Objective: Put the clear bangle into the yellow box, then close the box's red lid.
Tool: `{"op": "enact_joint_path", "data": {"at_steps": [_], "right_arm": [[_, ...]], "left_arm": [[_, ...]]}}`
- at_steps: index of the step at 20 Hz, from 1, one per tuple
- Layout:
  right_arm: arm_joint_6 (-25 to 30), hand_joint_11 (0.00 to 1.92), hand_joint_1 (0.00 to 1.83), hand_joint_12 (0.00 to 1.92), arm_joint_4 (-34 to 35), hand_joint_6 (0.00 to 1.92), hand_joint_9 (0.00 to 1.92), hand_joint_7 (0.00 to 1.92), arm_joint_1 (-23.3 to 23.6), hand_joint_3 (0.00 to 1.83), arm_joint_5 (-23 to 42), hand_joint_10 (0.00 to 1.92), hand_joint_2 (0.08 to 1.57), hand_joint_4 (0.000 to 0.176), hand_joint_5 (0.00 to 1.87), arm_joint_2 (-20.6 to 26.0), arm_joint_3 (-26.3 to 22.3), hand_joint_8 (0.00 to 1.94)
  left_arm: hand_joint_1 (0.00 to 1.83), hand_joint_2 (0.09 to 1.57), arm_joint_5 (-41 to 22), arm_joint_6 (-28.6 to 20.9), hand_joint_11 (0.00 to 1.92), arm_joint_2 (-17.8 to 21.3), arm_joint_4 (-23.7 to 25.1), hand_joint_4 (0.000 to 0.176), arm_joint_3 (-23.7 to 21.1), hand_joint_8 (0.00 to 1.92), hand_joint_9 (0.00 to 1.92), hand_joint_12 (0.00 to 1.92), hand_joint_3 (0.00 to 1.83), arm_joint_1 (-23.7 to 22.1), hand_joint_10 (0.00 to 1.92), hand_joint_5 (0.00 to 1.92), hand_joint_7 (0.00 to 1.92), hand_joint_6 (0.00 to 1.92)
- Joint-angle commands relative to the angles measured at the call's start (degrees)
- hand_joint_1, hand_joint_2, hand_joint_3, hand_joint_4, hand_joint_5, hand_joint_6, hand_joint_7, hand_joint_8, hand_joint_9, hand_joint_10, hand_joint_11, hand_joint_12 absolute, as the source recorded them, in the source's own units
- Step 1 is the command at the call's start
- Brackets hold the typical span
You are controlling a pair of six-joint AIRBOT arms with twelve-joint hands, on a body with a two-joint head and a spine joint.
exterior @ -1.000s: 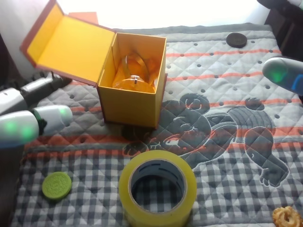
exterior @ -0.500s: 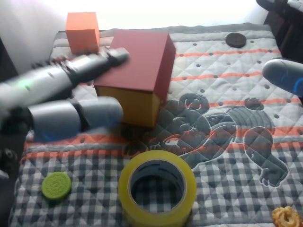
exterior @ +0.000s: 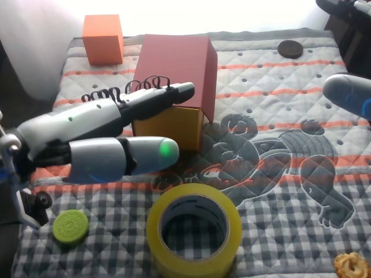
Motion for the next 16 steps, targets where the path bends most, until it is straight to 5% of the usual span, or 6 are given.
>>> {"op": "enact_joint_path", "data": {"at_steps": [1,5,8,10,13,16], "right_arm": [[0.3,0.04,0.01,0.21,0.0,0.01,0.29,0.41,0.2,0.00,7.0,0.01,1.11,0.062,0.24,0.7,0.0,0.01],[0.2,0.04,0.04,0.22,-0.7,0.00,0.28,0.39,-1.0,0.00,7.3,0.00,1.10,0.071,0.23,3.0,-1.1,0.00],[0.2,0.00,0.11,0.36,-0.7,0.00,0.28,0.41,-2.9,0.00,8.2,0.00,1.16,0.021,0.22,4.1,-1.8,0.00],[-0.1,0.03,0.15,0.40,-0.7,0.00,0.30,0.41,-4.4,0.00,8.8,0.01,1.18,0.007,0.21,5.1,-2.8,0.00],[-0.8,0.01,0.36,0.67,-0.6,0.00,0.37,0.40,-7.3,0.00,11.2,0.00,1.20,0.000,0.21,7.2,-4.6,0.00],[-2.5,0.09,0.60,0.67,0.0,0.00,0.47,0.47,-10.7,0.00,16.9,0.01,1.12,0.000,0.20,7.4,-6.3,0.00]], "left_arm": [[0.00,1.30,-4.4,-0.4,0.04,0.5,-3.2,0.000,0.5,0.00,0.08,0.17,0.00,-0.2,0.00,0.02,0.07,0.00],[0.00,1.31,-17.6,-3.5,0.00,4.9,-10.9,0.000,0.7,0.00,0.04,0.19,0.00,0.6,0.00,0.01,0.01,0.00],[0.00,1.23,-29.0,-14.5,0.01,7.4,-13.8,0.000,1.9,0.00,0.11,0.43,0.00,5.2,0.00,0.09,0.06,0.00],[0.01,1.24,-36.0,-21.5,0.02,8.4,-16.0,0.000,2.9,0.00,0.17,0.54,0.00,9.0,0.00,0.11,0.12,0.00],[0.38,1.08,-44.7,-26.8,0.01,8.6,-19.2,0.000,3.1,0.00,0.24,0.45,0.00,12.7,0.00,0.22,0.28,0.00],[0.22,1.11,-50.0,-31.4,0.02,7.6,-20.1,0.000,3.6,0.01,0.43,0.92,0.01,13.9,0.02,0.12,0.40,0.00]]}}
